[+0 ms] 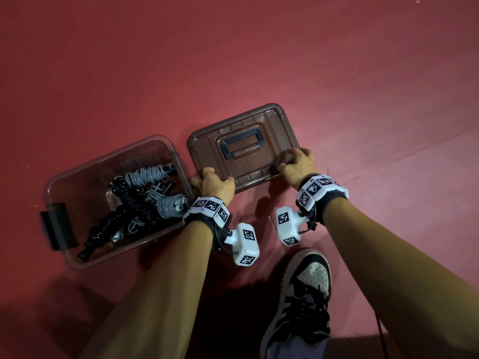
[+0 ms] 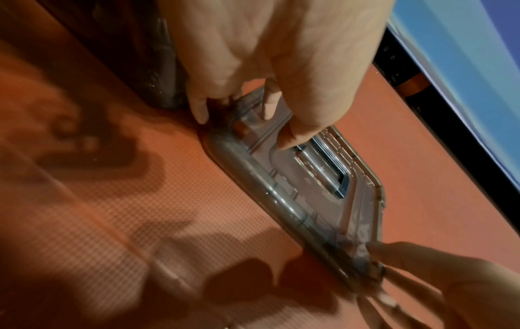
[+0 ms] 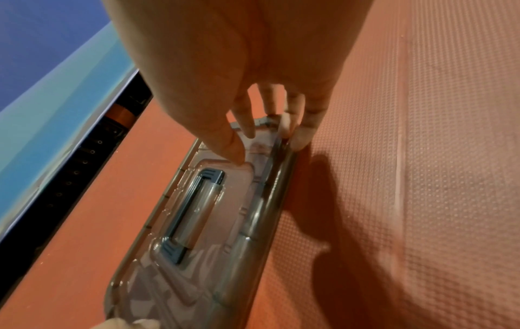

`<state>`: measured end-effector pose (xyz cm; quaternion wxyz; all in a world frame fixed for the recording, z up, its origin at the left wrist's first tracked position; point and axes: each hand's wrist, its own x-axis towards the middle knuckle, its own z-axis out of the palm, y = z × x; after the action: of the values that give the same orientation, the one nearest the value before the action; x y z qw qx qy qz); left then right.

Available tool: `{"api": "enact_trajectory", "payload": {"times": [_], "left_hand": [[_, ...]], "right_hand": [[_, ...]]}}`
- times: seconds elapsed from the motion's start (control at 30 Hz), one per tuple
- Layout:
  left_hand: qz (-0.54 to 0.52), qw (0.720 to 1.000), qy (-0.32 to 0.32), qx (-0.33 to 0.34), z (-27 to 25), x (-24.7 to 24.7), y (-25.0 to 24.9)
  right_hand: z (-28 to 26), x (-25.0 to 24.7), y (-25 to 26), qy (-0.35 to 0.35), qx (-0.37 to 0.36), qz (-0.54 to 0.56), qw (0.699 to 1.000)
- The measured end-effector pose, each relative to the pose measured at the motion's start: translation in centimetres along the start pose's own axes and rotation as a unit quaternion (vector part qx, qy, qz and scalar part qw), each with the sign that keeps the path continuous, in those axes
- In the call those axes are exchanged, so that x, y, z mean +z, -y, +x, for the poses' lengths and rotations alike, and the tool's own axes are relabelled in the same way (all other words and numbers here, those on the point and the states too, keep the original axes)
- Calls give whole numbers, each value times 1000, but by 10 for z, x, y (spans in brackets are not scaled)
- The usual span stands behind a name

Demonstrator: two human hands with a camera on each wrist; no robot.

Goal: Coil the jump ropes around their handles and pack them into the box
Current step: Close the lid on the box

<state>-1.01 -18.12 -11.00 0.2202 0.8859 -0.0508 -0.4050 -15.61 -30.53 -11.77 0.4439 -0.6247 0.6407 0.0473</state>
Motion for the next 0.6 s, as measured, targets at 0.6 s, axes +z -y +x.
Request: {"api": "enact_trajectory", "payload": {"times": [0.6], "left_hand": [[-30, 998, -18, 50, -14, -17, -10]], "right_hand": [[-9, -9, -2, 6, 29, -8, 1000]]}}
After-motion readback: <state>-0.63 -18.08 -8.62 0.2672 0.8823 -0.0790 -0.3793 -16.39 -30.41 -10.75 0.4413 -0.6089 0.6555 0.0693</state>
